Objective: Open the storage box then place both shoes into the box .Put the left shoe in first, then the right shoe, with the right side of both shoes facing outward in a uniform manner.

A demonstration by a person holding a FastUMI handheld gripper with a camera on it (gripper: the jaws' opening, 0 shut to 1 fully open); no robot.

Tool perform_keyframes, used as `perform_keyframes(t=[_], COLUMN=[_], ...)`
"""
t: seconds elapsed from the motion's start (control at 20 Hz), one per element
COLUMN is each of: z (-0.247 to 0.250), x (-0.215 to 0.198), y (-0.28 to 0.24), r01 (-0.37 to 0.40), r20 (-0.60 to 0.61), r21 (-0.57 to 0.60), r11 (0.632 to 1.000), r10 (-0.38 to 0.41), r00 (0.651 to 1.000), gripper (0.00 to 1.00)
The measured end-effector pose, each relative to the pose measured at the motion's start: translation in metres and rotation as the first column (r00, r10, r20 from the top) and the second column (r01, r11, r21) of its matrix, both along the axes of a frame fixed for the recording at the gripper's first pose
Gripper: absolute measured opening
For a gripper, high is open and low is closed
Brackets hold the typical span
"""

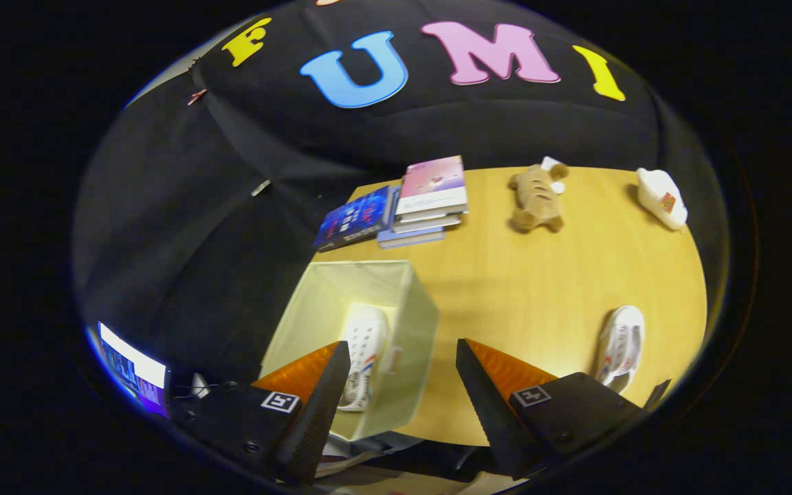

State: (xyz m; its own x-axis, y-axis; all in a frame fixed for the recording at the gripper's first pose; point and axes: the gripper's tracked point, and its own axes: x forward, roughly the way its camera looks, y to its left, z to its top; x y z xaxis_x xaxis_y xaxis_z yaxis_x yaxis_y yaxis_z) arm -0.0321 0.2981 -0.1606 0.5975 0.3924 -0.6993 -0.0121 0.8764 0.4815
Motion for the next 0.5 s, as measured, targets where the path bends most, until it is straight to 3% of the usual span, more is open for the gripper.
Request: perform_keyframes(t=[0.25,0.5], z=[-0.063,-0.145], x=[-0.042,-0.105], y=[-0.126,-0.204], r01=[0.146,0.129], r20=[-0.081,-0.222], r21=[-0.212,-0.381], r11=[0.966,0.915], r10=[-0.167,-0.226], r00=[0.983,0.948], gripper=[0.96,0.95])
